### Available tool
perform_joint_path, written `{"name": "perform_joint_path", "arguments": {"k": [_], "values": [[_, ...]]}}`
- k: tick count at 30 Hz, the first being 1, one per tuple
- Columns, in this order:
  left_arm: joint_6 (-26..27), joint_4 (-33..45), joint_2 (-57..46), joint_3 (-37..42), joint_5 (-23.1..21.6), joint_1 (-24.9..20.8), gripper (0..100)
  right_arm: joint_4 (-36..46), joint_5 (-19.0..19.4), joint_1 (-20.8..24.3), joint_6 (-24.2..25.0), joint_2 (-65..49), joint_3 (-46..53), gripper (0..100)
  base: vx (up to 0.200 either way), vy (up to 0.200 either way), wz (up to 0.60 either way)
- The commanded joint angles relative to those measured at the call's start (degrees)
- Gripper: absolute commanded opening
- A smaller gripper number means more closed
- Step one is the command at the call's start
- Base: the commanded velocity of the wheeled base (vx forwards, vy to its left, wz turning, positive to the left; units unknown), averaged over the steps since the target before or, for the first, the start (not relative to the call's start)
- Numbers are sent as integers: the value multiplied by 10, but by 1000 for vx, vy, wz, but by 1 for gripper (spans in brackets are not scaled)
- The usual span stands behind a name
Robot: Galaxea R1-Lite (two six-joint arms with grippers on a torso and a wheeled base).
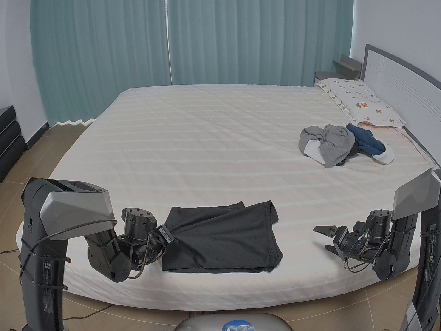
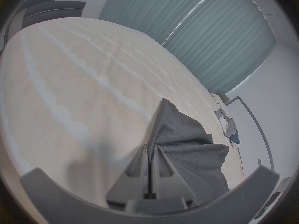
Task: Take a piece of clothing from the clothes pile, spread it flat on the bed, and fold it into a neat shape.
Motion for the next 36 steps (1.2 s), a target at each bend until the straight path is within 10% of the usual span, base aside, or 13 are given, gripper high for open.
{"name": "perform_joint_path", "arguments": {"k": [1, 16, 17, 36], "values": [[0, 0, -8, 6, 0, -2, 0, -9, -1, 1, 0, 1, 0, 100, 0, 200, 0], [-14, 0, -14, 23, 0, -23, 0, -9, -1, 2, -2, 4, 1, 100, 0, 27, 0], [-18, 0, -15, 23, 0, -25, 100, -9, -1, 2, -2, 4, 1, 100, 0, 0, 0], [-20, 2, 38, -111, -5, -13, 100, -9, -3, 5, 0, 6, -6, 100, 0, 0, 0]]}}
